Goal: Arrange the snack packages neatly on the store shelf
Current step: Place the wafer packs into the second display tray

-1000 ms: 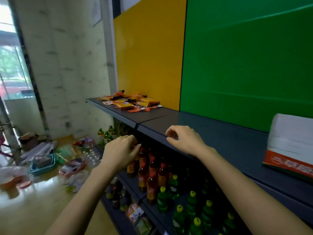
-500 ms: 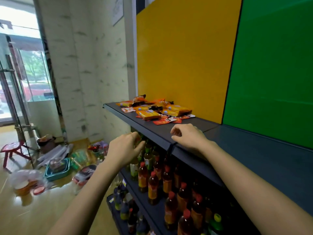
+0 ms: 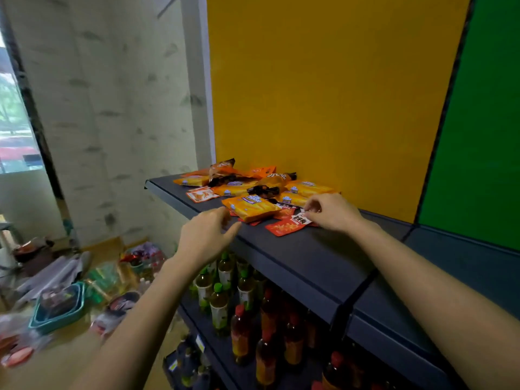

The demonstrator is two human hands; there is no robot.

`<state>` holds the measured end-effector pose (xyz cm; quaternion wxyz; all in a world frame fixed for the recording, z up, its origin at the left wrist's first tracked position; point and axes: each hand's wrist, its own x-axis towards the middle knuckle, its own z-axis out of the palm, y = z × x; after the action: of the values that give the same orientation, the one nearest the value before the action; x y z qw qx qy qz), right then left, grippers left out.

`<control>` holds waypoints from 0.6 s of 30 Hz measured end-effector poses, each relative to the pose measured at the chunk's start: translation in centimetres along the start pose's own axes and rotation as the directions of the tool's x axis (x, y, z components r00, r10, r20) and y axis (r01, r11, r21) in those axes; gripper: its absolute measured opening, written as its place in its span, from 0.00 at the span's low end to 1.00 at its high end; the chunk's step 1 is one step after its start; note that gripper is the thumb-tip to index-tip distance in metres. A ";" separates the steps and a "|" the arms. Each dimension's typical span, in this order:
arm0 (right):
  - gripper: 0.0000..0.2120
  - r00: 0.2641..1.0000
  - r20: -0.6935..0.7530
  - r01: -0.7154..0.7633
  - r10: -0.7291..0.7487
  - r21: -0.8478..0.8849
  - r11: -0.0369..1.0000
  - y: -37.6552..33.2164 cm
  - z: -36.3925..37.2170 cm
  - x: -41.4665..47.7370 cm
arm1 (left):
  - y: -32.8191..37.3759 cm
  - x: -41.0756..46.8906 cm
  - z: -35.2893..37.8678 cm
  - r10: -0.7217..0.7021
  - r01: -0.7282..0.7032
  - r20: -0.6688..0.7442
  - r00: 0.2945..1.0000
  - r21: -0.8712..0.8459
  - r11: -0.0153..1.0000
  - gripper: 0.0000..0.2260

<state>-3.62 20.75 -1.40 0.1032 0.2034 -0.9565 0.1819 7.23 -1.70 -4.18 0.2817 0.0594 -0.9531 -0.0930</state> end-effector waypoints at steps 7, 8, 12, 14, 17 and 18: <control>0.10 0.953 -0.101 -0.284 0.284 0.016 0.959 1.8 0.8 5.6 | -2.7 8.7 4.0 0.099 -0.094 0.042 0.994 -0.109 0.990 0.25; 0.12 0.935 -0.113 -0.334 0.337 0.044 0.942 2.0 0.9 6.3 | -3.0 10.1 4.7 0.103 -0.096 0.074 0.992 -0.094 0.991 0.27; 0.18 0.834 -0.123 -0.509 0.537 0.202 0.837 2.3 1.4 8.8 | -3.7 14.3 6.9 0.104 -0.089 0.268 0.958 -0.065 0.994 0.33; 0.21 0.776 -0.119 -0.570 0.620 0.287 0.770 2.2 2.0 10.1 | -4.3 15.9 7.7 0.120 -0.087 0.357 0.926 -0.109 0.990 0.33; 0.32 0.704 -0.077 -0.626 0.706 0.402 0.668 1.8 2.8 11.5 | -5.2 17.8 8.7 0.168 -0.119 0.447 0.879 -0.136 0.984 0.40; 0.33 0.686 -0.072 -0.639 0.724 0.416 0.647 1.7 3.1 11.9 | -5.5 18.3 9.0 0.186 -0.139 0.457 0.870 -0.136 0.981 0.42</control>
<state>-15.39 16.84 -1.51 0.0986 -0.1814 -0.8926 0.4007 -12.67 -8.81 -3.09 0.0531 -0.0592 -0.9886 -0.1276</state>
